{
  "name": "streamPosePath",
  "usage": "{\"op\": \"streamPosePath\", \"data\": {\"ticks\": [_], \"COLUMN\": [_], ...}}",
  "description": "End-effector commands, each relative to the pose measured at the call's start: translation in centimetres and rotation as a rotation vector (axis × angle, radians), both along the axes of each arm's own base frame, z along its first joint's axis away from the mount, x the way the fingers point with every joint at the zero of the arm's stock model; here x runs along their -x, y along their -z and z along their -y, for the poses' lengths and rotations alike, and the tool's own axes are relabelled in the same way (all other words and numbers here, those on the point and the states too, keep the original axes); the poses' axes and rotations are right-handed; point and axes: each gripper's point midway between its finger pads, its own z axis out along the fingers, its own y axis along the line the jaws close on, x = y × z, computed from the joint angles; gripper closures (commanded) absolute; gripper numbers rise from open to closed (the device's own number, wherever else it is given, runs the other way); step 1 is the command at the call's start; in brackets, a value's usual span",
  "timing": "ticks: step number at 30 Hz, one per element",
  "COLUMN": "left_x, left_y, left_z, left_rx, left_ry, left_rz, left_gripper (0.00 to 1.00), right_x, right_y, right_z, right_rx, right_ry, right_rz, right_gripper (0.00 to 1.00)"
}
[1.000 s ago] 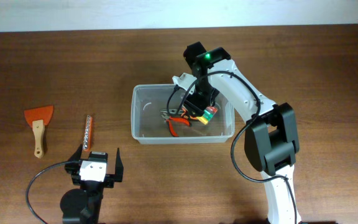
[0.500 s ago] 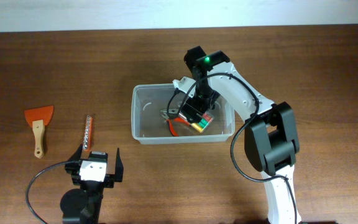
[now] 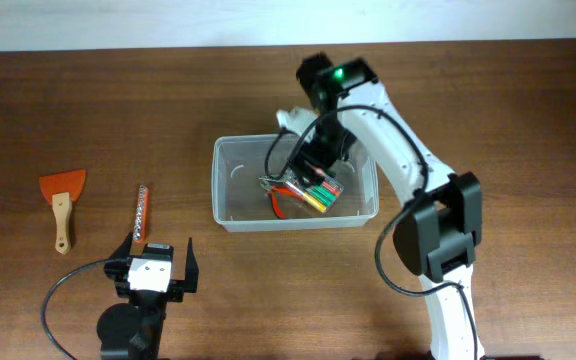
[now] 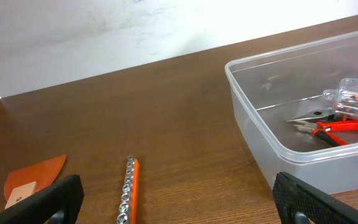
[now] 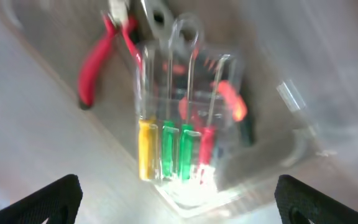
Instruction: Pack container
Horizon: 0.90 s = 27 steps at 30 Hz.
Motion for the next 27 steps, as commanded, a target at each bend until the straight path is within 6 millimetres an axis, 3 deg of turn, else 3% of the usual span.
{"op": "streamPosePath", "data": {"ticks": [1,5,9,13,21,24,27], "left_x": [0.0,0.0,0.0,0.0,0.0,0.0,0.0], "left_y": [0.1,0.1,0.1,0.1,0.1,0.1,0.1], "left_z": [0.1,0.1,0.1,0.1,0.1,0.1,0.1], "left_rx": [0.007,0.007,0.007,0.007,0.007,0.007,0.007], "left_ry": [0.004,0.004,0.004,0.004,0.004,0.004,0.004], "left_rz": [0.002,0.002,0.002,0.002,0.002,0.002,0.002], "left_gripper": [0.01,0.01,0.01,0.01,0.01,0.01,0.01], "right_x": [-1.4,-3.6,-5.4,-6.1,-4.7,-3.6,-2.3], "right_y": [-5.7,-12.0,-17.5,-21.3,-25.4,-25.7,-24.5], "right_z": [-1.1,0.9,5.8,12.0,22.6,25.6,28.1], "right_rx": [-0.073,-0.061,-0.051,-0.055,-0.049,-0.024,0.012], "right_ry": [0.001,0.086,0.272,0.477,0.812,0.879,0.938], "right_rz": [0.113,0.299,0.463,0.557,0.639,0.635,0.577], "right_gripper": [0.01,0.01,0.01,0.01,0.01,0.01,0.01]}}
